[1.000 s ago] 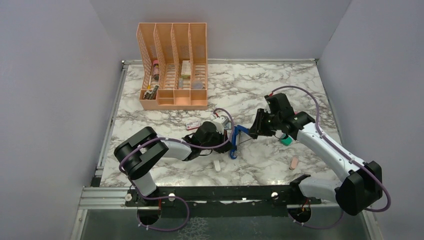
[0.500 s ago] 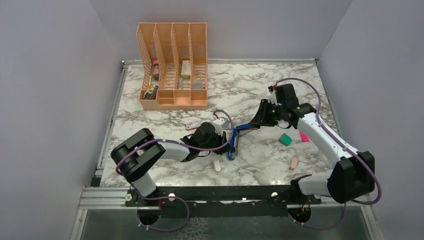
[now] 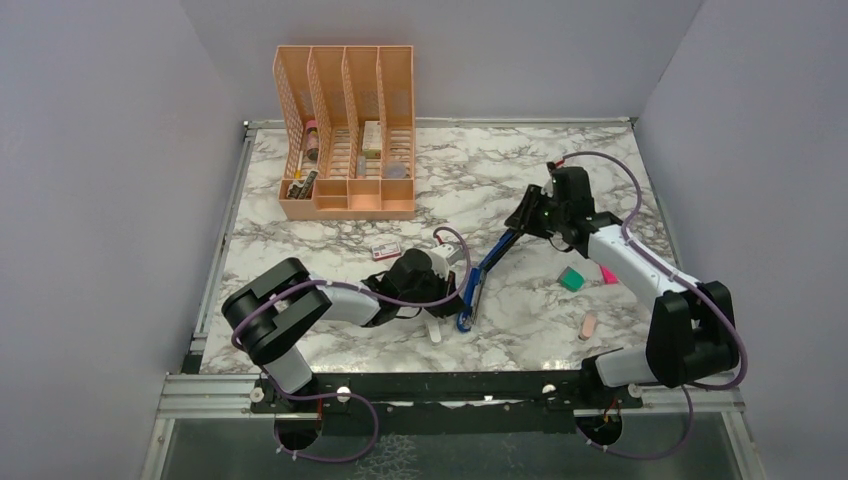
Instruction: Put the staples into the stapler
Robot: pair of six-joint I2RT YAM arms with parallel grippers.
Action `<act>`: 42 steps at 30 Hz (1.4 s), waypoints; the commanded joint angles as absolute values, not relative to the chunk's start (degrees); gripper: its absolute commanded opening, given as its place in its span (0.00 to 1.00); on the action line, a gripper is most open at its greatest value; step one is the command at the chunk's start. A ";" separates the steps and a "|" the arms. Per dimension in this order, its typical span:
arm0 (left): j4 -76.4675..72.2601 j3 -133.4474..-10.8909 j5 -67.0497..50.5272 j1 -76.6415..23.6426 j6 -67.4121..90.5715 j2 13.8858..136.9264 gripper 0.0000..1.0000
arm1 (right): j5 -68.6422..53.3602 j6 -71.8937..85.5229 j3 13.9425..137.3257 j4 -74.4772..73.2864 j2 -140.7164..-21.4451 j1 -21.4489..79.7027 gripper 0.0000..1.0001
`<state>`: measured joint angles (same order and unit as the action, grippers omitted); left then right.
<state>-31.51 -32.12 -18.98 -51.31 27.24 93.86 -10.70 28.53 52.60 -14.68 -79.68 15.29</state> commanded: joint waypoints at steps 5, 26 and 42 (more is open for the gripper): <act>-34.71 -33.90 -23.39 -53.00 26.33 94.71 0.00 | -11.13 28.69 47.74 -9.22 -79.96 15.94 0.47; -34.79 -38.77 -22.13 -53.00 42.20 100.77 0.00 | -12.70 33.87 39.30 -4.86 -74.12 15.91 0.69; -35.63 -38.82 -21.86 -53.00 44.67 102.89 0.00 | -12.28 36.74 34.33 1.03 -73.38 15.91 0.71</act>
